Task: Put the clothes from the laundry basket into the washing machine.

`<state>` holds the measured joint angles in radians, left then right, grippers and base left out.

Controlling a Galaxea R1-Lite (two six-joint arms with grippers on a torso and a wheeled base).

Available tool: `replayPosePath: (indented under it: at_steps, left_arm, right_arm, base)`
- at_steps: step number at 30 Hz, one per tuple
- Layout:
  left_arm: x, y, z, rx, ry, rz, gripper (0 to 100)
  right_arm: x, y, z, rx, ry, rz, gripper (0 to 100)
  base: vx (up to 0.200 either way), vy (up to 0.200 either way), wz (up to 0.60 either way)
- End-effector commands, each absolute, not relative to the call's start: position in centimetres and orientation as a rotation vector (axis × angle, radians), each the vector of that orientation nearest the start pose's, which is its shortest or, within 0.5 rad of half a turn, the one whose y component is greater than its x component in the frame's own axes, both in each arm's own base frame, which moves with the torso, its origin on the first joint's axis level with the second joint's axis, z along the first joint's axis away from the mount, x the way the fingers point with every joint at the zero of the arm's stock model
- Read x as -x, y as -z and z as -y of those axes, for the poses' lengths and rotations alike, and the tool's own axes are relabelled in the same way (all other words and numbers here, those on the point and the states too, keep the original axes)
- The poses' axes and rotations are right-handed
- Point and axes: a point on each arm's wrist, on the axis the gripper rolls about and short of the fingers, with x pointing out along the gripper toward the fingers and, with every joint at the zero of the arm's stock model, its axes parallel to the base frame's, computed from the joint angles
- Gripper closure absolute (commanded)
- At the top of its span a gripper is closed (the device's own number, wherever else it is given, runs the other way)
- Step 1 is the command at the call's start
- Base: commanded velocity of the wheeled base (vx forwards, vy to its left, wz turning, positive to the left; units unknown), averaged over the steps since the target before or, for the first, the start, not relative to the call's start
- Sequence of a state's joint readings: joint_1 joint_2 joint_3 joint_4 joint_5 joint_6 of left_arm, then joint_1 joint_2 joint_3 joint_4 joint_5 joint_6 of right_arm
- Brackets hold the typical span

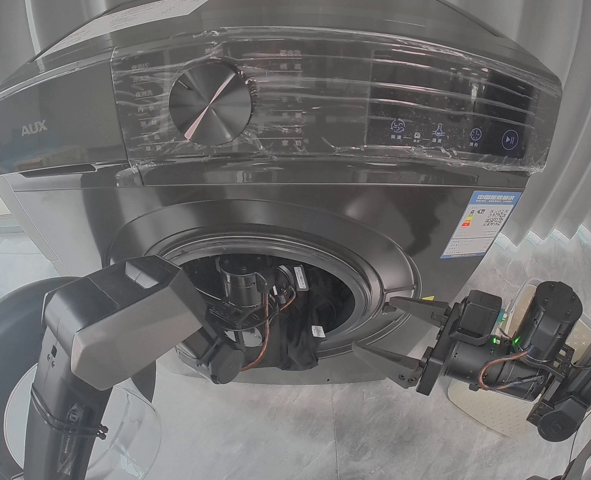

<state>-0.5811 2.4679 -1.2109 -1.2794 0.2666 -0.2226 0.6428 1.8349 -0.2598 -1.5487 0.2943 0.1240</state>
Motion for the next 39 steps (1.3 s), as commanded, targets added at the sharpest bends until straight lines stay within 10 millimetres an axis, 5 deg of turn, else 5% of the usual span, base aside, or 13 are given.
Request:
replayPosePath:
  at_steps: [1,23,39]
  left_arm:
    - [-40.0,-4.7,24.7,0.233,0.301,-0.008,100]
    - [-44.1,-7.5,22.2,0.264,0.192,0.086,100]
    - [-45.4,-6.9,22.1,0.264,0.166,0.092,100]
  right_arm:
    - [-19.9,-11.1,-15.9,-0.109,-0.940,-0.090,0]
    - [-19.2,-10.4,-16.3,-0.098,-0.969,-0.122,0]
    - [-19.2,-10.2,-16.4,-0.096,-0.969,-0.132,0]
  base:
    - [0.000,0.000,0.00]
    - [0.000,0.000,0.00]
    - [0.000,0.000,0.00]
